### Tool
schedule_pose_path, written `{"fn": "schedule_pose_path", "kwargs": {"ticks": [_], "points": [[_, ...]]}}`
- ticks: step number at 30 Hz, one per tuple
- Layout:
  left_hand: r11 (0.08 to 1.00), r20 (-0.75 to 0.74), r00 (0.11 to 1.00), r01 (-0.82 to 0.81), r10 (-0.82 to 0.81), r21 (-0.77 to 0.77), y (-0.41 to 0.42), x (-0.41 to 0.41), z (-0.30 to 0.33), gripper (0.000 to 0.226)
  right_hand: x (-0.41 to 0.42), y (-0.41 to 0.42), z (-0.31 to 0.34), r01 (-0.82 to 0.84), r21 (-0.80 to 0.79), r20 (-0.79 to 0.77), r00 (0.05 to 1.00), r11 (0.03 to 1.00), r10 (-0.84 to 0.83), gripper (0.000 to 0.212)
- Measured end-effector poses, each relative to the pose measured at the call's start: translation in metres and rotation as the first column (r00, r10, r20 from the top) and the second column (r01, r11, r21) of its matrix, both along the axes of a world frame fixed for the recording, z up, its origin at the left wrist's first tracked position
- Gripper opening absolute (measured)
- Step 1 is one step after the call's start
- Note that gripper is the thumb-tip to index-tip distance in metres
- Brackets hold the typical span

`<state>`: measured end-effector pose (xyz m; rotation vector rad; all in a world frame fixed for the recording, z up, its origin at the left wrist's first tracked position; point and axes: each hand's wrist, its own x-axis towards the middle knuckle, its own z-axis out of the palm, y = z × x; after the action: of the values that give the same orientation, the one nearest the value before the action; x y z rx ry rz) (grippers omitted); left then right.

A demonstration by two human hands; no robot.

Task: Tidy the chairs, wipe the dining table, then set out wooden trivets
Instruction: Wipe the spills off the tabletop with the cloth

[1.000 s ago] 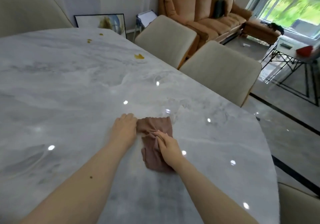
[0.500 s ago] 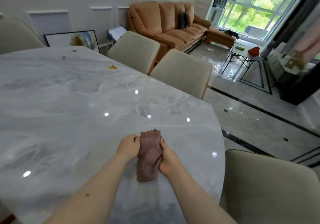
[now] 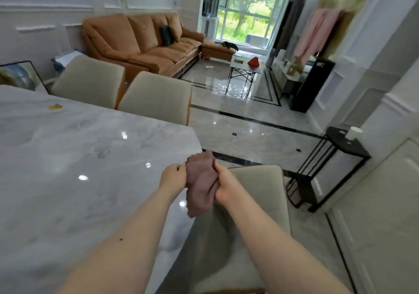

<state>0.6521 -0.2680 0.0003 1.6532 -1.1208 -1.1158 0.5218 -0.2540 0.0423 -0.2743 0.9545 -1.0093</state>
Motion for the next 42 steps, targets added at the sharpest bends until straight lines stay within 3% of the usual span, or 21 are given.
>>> {"fn": "schedule_pose_path", "kwargs": {"ticks": [4,11,15,23,26,32,42], "points": [[0.997,-0.020,0.998,0.065,-0.066,-0.042,0.007,-0.114,0.017,0.035,-0.110,0.018,0.017,0.075,-0.058,0.008,0.997,0.996,-0.074,0.045],[0.963,-0.038,0.966,0.251,-0.256,-0.103,0.021,-0.327,0.036,0.034,-0.325,0.050,0.034,0.208,-0.088,-0.133,0.967,0.974,-0.218,0.041],[0.941,-0.067,0.941,0.327,-0.333,-0.086,0.020,-0.413,0.041,0.035,-0.412,0.058,0.035,0.275,-0.083,-0.114,0.952,0.958,-0.284,0.038],[0.897,0.049,0.898,0.439,-0.437,-0.051,-0.035,-0.517,0.031,0.034,-0.520,0.026,0.013,0.371,-0.071,-0.077,0.923,0.926,-0.376,0.046],[0.887,0.121,0.885,0.458,-0.450,-0.049,-0.079,-0.550,0.028,0.037,-0.552,-0.012,0.013,0.363,-0.072,-0.118,0.922,0.929,-0.369,0.047],[0.869,0.102,0.868,0.493,-0.486,-0.048,-0.173,-0.589,0.037,0.037,-0.592,-0.104,0.027,0.366,-0.064,-0.180,0.911,0.928,-0.372,0.042],[0.930,0.239,0.911,0.362,-0.336,-0.071,-0.358,-0.630,0.041,0.044,-0.638,-0.295,0.041,0.255,-0.106,-0.120,0.956,0.961,-0.267,0.040]]}}
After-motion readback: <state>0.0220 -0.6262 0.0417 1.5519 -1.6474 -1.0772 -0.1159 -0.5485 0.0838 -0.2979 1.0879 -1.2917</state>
